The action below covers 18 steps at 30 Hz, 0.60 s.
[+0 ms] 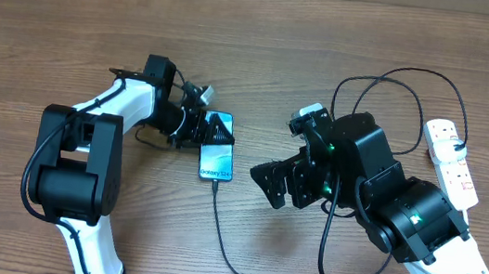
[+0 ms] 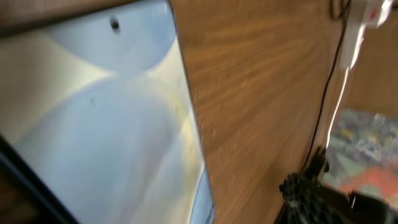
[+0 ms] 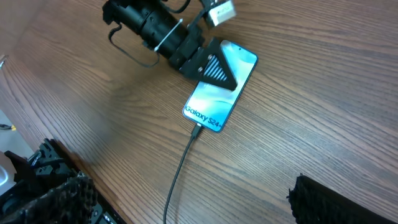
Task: Plug charger to phone and switch on socket
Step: 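Open the left gripper and let go of the phone lying on the table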
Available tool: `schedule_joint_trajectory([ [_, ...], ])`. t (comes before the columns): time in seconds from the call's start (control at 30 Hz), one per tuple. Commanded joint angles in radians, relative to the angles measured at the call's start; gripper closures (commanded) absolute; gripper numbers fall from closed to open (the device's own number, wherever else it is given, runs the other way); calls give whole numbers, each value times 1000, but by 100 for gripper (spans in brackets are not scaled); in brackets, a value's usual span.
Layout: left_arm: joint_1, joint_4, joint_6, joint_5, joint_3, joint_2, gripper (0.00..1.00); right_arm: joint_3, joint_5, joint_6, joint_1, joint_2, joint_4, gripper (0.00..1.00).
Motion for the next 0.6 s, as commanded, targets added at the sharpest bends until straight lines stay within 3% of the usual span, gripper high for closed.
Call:
schedule_joint_trajectory([
  [0.0, -1, -61, 102, -277, -48, 62, 28, 4, -5, 3, -3, 2, 11, 0],
  [0.17, -1, -69, 96, -409, -48, 62, 28, 4, -5, 3, -3, 16, 14, 0],
  [0.3, 1, -41, -15, -493, -48, 62, 20, 4, -5, 3, -3, 29, 2, 0],
  [0.43, 0, 35, -138, -427, -48, 62, 16, 4, -5, 3, -3, 38, 6, 0],
  [0.57, -1, 82, -148, -307, -48, 62, 16, 4, -5, 3, -3, 39, 5, 0],
])
